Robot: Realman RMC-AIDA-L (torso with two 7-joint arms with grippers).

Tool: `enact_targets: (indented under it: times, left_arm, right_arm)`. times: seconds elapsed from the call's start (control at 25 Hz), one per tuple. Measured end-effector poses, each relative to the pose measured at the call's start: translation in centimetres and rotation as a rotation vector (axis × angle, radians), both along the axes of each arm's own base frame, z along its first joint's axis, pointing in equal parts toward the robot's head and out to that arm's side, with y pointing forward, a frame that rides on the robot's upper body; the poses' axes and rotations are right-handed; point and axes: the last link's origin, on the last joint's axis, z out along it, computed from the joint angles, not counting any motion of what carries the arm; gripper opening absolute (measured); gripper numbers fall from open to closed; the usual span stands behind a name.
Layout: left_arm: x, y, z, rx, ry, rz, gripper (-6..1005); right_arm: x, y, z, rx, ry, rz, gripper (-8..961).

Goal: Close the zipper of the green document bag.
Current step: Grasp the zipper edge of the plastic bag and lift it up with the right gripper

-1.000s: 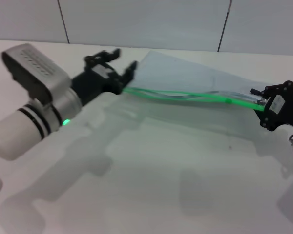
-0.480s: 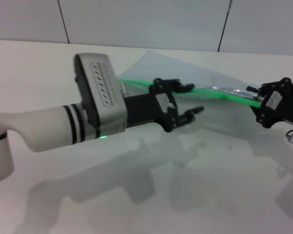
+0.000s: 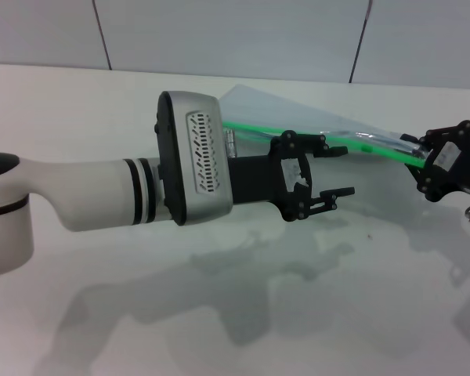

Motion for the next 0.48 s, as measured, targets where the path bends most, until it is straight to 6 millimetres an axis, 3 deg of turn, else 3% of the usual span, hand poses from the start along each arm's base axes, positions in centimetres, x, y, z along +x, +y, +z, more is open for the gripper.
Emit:
enact_targets:
  times: [0.48]
  left_arm:
    - [-0.6,-0.5,2.8,0.102,-0.085,-0.057,498]
  right_arm:
    - [0.1,0.0,0.1,0.001,0.003,-0.007,70]
